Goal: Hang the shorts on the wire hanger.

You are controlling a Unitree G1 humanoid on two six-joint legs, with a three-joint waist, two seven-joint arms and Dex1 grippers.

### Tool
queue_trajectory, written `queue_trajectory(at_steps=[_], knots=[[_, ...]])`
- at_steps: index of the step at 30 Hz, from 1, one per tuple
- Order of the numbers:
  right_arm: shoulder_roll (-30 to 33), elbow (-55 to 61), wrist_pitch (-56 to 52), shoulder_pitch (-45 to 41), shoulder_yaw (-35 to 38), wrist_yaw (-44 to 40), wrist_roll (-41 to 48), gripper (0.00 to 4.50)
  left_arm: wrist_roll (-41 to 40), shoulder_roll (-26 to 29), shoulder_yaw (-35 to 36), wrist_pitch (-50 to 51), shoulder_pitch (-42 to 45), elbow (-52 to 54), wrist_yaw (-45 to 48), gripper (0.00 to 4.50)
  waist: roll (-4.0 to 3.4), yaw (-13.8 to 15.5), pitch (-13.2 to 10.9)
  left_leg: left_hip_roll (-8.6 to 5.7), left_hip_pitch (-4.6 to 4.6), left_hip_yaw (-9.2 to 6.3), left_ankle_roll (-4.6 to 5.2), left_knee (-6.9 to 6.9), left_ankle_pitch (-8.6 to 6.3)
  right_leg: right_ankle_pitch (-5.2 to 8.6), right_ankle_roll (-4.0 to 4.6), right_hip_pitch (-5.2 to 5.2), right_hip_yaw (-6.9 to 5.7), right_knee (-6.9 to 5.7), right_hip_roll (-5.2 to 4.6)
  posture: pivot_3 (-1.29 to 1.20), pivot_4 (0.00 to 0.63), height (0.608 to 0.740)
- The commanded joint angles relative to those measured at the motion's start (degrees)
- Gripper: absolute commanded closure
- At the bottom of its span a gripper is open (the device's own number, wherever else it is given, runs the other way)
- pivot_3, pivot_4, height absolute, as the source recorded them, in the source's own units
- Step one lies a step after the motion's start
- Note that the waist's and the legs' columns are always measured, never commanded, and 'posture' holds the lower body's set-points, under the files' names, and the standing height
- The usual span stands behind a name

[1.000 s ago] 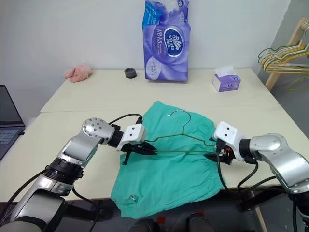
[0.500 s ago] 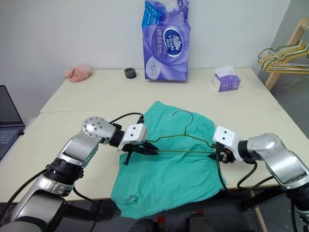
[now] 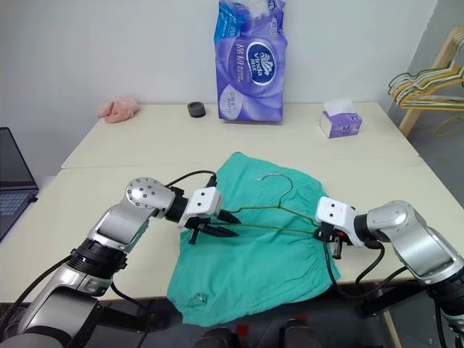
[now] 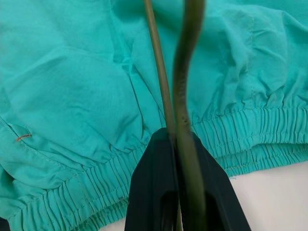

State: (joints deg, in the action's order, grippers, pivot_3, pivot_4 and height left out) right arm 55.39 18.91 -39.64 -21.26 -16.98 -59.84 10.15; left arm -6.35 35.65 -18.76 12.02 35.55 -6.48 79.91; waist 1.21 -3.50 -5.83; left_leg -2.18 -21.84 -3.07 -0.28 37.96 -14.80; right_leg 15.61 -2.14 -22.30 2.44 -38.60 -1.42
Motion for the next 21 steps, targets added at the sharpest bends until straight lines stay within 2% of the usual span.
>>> queue_trajectory(at_steps=[1, 4, 9, 13, 16, 21], knots=[[0.4, 2.2, 0.1, -0.7, 2.5, 0.0, 0.3, 4.5, -3.2, -1.9, 1.9, 1.0, 0.0, 1.1, -1.0, 1.66, 0.0, 0.0, 0.0, 0.0, 0.0, 0.0, 0.0, 0.0, 0.0, 0.0, 0.0, 0.0, 0.0, 0.0, 0.0, -0.13, 0.064, 0.74], [0.9, 2.7, -0.1, 0.3, 3.9, 0.2, 0.9, 4.5, -3.6, -3.4, 4.0, 0.2, 0.2, -0.4, -3.6, 0.81, 0.0, 0.0, 0.0, 0.0, 0.0, 0.0, 0.0, 0.0, 0.0, 0.0, 0.0, 0.0, 0.0, 0.0, -0.02, -0.13, 0.064, 0.74], [1.8, 3.5, -1.7, 3.1, 7.9, 0.9, 1.9, 4.5, -5.0, -3.5, 8.8, 1.4, 3.0, -6.3, -7.0, 0.81, 0.01, 0.1, 0.0, 0.0, 0.0, -0.01, 0.0, 0.0, 0.0, 0.0, -0.01, 0.0, -0.02, 0.0, -0.02, -0.14, 0.065, 0.74], [2.9, 4.1, -3.4, 7.1, 12.5, 1.6, 3.2, 4.5, -5.5, -2.9, 13.4, 1.1, 7.6, -15.9, -11.1, 0.81, 0.01, 0.1, 0.0, 0.0, -0.01, -0.04, 0.0, 0.01, 0.0, 0.0, -0.01, 0.0, -0.05, -0.01, -0.02, -0.14, 0.064, 0.74], [3.6, 4.4, -5.8, 13.9, 19.9, 2.9, 5.1, 4.5, -6.7, -1.8, 16.6, 3.2, 9.6, -21.6, -12.2, 0.81, 0.01, 0.2, 0.0, -0.02, -0.03, -0.04, 0.0, 0.0, -0.01, 0.0, -0.02, 0.0, -0.06, 0.01, -0.03, -0.14, 0.064, 0.74], [-1.7, 9.1, -15.4, 22.3, 33.0, 8.4, 10.3, 4.5, -9.2, 0.5, 14.2, 8.3, 1.1, -12.9, -5.5, 0.81, -0.02, -0.1, 0.0, -0.04, 0.01, 0.0, -0.03, 0.0, -0.06, -0.1, 0.14, 0.01, 0.0, -0.05, -0.09, -0.13, 0.065, 0.74]])
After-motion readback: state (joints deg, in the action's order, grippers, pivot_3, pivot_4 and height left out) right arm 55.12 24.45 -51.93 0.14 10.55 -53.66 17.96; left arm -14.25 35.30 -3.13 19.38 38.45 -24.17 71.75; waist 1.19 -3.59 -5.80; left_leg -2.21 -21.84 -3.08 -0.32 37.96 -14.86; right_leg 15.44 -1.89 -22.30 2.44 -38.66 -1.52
